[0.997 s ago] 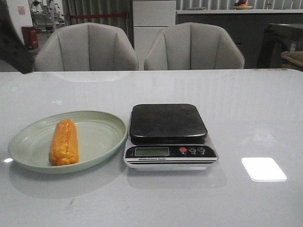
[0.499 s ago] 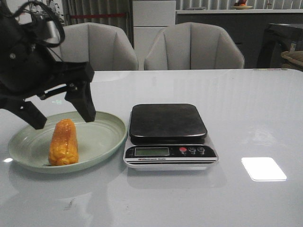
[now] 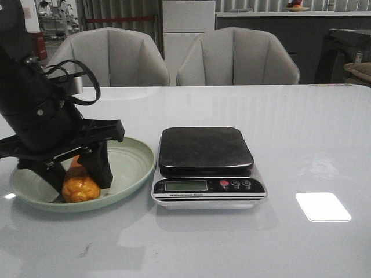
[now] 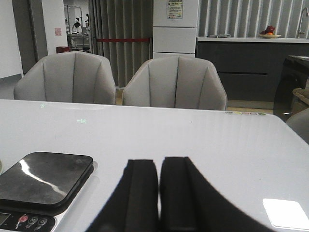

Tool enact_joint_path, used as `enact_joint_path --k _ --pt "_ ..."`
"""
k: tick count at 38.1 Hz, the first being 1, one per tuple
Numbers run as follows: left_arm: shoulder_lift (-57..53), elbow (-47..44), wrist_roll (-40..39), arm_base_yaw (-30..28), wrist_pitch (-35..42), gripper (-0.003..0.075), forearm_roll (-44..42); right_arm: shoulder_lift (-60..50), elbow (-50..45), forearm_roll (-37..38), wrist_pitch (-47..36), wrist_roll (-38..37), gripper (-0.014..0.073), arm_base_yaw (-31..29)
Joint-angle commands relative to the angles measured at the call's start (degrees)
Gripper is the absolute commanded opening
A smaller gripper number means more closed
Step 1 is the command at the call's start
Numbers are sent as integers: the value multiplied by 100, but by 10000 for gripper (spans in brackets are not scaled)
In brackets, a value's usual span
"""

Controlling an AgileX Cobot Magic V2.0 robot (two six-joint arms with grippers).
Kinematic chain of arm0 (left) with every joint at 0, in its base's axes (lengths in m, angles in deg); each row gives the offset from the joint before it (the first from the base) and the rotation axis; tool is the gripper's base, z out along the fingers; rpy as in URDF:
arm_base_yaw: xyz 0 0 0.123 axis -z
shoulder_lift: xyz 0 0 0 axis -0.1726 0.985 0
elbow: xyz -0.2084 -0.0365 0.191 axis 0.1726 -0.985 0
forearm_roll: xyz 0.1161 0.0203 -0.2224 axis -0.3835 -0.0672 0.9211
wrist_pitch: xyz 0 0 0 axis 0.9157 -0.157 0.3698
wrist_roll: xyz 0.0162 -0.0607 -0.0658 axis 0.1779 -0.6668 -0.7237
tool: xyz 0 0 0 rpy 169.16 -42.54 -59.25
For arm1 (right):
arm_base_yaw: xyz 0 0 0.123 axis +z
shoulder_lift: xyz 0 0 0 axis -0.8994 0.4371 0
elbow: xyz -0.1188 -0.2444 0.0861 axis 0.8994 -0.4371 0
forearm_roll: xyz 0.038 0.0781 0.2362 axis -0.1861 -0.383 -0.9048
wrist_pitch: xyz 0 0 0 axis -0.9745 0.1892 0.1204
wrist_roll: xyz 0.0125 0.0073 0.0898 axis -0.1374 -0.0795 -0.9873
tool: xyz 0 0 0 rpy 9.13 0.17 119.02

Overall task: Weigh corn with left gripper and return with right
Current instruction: 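Lift the corn with the left gripper and set it on the scale, then open the left gripper and raise it away from the scale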

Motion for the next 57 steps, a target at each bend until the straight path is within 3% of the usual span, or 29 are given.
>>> enact_joint_path --k 1,18,27,36,52,57 --pt "-213 532 -56 106 36 118 156 -113 -61 59 -479 39 186 -29" --pt "292 2223 -56 1008 233 147 180 -113 -61 59 -479 39 186 -29" --pt "764 2689 -56 1346 211 291 218 -113 -61 59 -479 39 186 -29" --pt "990 2817 -56 1428 113 546 329 -113 -61 59 -479 39 186 -29" --pt "471 3036 -56 1099 -499 556 279 -113 -61 59 -479 39 186 -29" --pt "136 3036 -56 969 -785 556 -96 -113 -61 59 -479 39 186 -29"
